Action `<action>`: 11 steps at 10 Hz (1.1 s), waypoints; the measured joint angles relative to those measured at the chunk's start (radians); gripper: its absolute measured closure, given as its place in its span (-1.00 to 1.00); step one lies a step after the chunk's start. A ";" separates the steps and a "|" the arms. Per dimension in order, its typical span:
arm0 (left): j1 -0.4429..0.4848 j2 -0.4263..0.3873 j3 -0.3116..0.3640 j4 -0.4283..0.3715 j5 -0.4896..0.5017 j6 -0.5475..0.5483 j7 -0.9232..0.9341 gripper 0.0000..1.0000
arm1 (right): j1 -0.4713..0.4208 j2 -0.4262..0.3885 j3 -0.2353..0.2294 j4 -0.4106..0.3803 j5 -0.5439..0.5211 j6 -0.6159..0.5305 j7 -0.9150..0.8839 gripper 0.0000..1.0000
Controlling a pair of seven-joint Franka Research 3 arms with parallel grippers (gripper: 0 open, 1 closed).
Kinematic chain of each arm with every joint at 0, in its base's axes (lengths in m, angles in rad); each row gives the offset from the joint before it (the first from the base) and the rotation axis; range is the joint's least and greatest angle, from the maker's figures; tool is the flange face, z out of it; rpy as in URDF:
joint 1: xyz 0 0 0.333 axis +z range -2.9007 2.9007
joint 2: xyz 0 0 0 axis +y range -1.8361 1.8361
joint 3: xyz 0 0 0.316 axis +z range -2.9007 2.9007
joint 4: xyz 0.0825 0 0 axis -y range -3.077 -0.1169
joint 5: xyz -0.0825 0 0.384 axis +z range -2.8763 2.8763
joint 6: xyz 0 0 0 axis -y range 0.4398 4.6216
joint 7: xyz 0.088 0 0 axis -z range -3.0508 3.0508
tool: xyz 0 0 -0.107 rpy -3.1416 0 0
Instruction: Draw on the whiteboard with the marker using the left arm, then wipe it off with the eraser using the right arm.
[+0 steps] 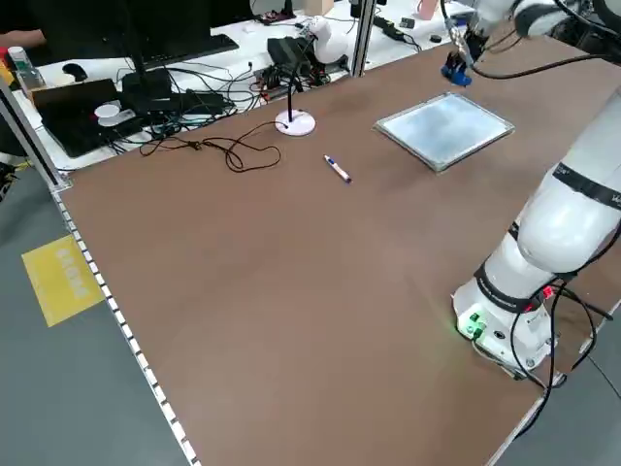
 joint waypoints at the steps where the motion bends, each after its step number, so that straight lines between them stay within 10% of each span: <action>1: 0.000 0.000 -0.001 0.000 0.000 0.000 0.000 -0.99 | -0.041 -0.057 0.005 -0.060 0.023 -0.004 -0.077 -0.11; 11: -0.001 -0.002 -0.006 0.000 0.000 0.002 0.000 -0.99 | -0.497 -0.242 0.013 -0.484 0.039 0.244 -0.706 -0.11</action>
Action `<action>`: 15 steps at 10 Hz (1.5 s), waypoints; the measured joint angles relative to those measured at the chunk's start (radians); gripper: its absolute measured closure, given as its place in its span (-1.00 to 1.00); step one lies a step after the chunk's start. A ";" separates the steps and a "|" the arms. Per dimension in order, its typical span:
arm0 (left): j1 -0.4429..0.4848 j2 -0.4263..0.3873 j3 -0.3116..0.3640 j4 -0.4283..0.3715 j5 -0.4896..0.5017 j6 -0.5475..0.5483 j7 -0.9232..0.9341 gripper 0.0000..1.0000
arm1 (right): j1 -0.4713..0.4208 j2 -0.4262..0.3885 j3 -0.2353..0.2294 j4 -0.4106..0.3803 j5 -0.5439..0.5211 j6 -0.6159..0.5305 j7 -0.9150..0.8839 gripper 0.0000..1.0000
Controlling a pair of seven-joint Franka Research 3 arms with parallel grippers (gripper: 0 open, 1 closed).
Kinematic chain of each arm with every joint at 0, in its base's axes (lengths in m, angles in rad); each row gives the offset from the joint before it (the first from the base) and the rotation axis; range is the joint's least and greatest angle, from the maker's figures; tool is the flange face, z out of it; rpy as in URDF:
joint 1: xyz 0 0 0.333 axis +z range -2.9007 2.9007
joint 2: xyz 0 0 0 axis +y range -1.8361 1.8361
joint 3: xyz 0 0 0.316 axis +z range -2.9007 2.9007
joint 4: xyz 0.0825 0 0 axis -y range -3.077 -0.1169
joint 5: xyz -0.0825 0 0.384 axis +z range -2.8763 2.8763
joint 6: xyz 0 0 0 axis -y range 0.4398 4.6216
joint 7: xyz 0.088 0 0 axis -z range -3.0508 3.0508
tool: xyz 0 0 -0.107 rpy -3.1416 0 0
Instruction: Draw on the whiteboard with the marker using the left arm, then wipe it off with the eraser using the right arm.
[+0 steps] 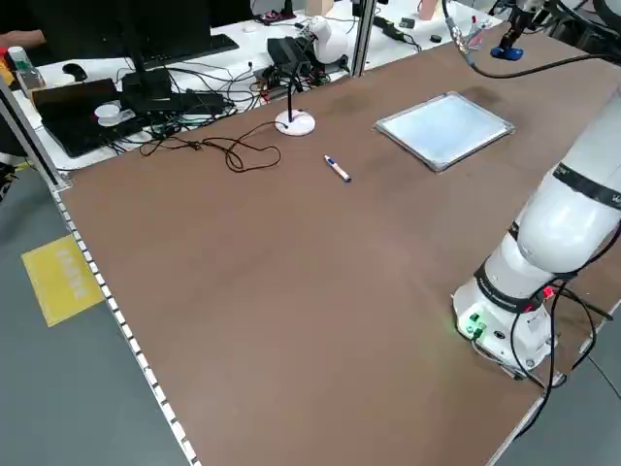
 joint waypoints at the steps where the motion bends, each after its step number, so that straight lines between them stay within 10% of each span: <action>1: 0.000 0.000 0.000 0.000 0.000 0.000 0.000 -0.99 | -0.013 0.000 -0.016 -0.032 -0.001 0.044 -0.026 -0.11; 7: 0.000 0.000 -0.002 -0.001 0.000 0.000 0.000 -0.99 | -0.022 -0.104 -0.132 -0.183 -0.002 0.128 -0.114 -0.11; 15: -0.003 0.000 -0.004 -0.005 0.000 0.000 0.000 -0.99 | -0.022 -0.151 -0.297 -0.496 -0.023 0.536 -0.174 -0.11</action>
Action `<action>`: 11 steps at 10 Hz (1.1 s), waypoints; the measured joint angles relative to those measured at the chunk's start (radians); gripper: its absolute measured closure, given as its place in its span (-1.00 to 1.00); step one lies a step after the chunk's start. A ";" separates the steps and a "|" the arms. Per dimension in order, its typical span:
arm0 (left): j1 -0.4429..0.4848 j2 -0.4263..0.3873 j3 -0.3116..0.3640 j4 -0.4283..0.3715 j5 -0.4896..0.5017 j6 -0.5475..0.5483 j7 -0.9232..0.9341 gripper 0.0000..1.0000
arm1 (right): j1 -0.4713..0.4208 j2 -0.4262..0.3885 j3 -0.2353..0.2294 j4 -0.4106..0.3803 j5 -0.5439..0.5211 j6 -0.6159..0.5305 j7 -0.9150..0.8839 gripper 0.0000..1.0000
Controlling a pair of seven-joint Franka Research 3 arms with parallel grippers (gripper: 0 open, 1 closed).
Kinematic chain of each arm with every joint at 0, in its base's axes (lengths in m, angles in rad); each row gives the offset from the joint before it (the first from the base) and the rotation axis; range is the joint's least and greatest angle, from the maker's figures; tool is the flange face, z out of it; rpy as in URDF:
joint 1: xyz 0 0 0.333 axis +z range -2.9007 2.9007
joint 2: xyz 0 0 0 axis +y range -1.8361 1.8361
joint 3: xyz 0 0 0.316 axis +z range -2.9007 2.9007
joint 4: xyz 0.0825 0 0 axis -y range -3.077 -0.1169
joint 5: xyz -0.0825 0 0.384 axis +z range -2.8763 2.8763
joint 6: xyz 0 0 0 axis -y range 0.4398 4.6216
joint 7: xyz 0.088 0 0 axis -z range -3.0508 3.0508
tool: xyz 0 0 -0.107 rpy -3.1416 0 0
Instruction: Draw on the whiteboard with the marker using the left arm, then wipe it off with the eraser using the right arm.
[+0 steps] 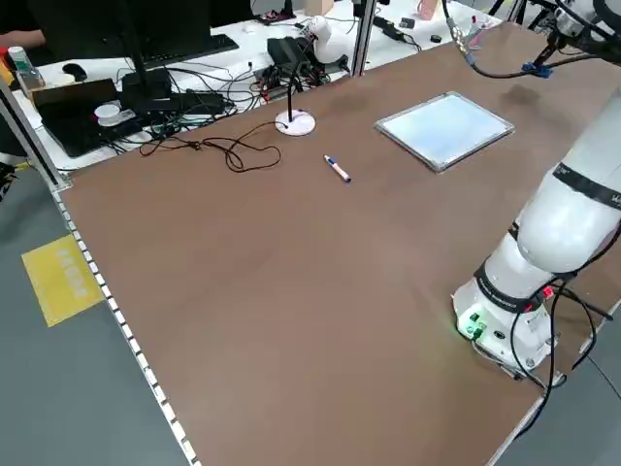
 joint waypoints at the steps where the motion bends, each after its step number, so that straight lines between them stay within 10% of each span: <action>1: 0.000 0.000 0.000 0.000 0.000 0.000 0.000 -0.99 | 0.001 0.007 -0.022 -0.017 -0.001 0.040 -0.001 -0.11; 11: 0.000 0.000 -0.001 -0.001 0.000 0.000 0.000 -0.99 | 0.001 0.157 -0.124 -0.034 -0.013 0.217 -0.005 -0.11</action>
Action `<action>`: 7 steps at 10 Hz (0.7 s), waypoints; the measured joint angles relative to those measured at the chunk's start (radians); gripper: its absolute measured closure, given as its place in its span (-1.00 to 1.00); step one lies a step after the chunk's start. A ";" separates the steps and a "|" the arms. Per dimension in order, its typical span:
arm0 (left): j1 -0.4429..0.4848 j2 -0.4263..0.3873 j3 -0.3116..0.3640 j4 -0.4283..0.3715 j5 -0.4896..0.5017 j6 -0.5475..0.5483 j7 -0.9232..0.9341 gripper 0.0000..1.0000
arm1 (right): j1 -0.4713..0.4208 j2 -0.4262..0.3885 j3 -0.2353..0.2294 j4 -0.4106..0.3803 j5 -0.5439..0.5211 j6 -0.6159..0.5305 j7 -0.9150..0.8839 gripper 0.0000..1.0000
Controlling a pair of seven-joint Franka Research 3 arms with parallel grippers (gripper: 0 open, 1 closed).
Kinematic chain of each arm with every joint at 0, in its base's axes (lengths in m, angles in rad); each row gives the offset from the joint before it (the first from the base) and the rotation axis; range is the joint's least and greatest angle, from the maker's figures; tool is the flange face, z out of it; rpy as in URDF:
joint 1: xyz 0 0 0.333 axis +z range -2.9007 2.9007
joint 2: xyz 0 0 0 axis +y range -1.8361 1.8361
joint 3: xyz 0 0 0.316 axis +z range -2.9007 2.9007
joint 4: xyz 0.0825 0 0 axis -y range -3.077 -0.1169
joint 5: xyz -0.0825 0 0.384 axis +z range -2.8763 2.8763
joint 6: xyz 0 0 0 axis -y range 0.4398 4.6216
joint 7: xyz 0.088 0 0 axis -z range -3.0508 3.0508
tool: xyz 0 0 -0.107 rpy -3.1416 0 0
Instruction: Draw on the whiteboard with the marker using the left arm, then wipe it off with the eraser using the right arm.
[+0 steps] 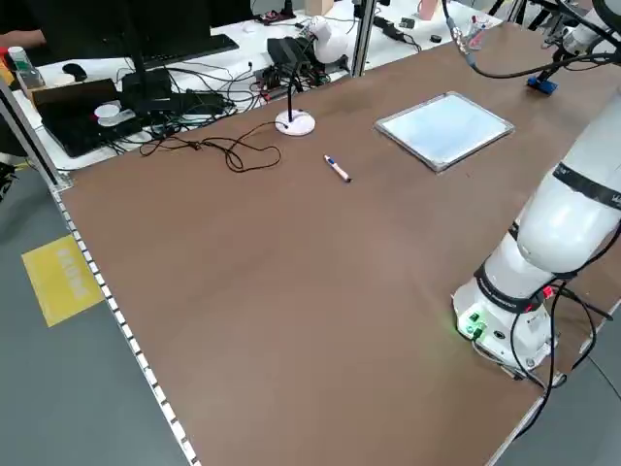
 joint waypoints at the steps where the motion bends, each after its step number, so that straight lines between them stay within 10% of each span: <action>1: 0.000 0.000 0.000 0.000 0.000 0.000 0.000 -0.99 | 0.000 0.000 0.000 0.001 0.000 0.000 0.000 -0.11; 7: 0.000 0.000 0.000 0.000 0.000 0.000 0.000 -0.99 | 0.000 0.000 0.000 0.003 0.000 0.000 0.001 -0.52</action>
